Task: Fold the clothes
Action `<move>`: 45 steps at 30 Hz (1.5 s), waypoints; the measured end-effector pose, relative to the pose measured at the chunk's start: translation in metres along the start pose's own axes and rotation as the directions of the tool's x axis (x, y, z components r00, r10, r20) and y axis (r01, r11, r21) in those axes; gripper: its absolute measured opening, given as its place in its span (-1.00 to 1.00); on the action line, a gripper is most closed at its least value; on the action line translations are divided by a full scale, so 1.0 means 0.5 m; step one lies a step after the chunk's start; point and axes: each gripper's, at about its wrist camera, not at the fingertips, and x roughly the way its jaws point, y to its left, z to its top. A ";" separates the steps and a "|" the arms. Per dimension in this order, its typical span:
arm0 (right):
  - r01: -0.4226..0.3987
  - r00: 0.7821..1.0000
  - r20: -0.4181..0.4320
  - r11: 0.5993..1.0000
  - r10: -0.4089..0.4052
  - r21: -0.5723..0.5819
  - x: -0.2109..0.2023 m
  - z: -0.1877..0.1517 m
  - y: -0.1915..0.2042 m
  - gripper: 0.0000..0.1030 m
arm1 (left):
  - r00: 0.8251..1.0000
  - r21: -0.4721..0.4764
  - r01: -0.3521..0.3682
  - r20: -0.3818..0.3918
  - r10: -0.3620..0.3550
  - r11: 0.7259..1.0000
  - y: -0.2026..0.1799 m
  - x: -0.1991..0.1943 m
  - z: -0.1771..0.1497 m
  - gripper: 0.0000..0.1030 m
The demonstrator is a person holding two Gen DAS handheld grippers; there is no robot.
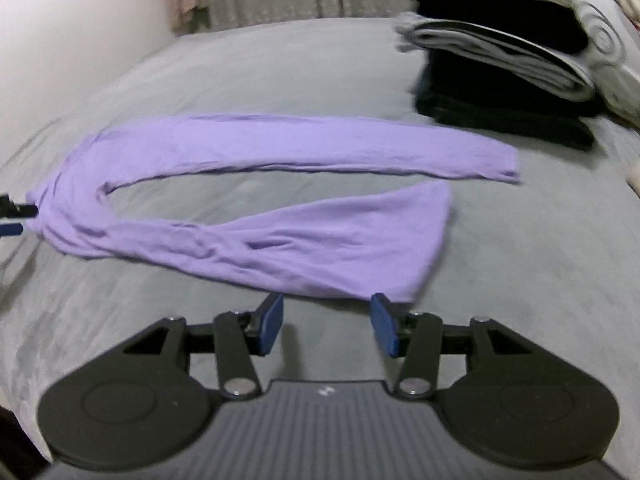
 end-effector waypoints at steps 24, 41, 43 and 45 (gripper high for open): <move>0.089 0.995 -0.037 0.989 -0.094 -0.117 0.000 -0.009 -0.103 0.18 | 0.937 0.427 0.345 -0.101 -0.335 0.836 -0.380 -0.047 -0.116 0.43; 0.066 0.997 0.016 0.991 -0.069 0.119 -0.048 -0.042 -0.209 -0.36 | 0.809 0.815 0.469 -0.242 -0.536 0.340 -0.698 -0.031 -0.390 0.43; 0.077 0.997 0.017 0.987 -0.080 0.140 -0.055 -0.048 -0.223 -0.36 | 0.807 0.817 0.470 -0.246 -0.537 0.333 -0.722 -0.019 -0.404 0.43; 0.087 0.996 0.017 0.982 -0.091 0.170 -0.061 -0.056 -0.241 -0.33 | 0.809 0.826 0.460 -0.238 -0.537 0.327 -0.738 -0.009 -0.413 0.42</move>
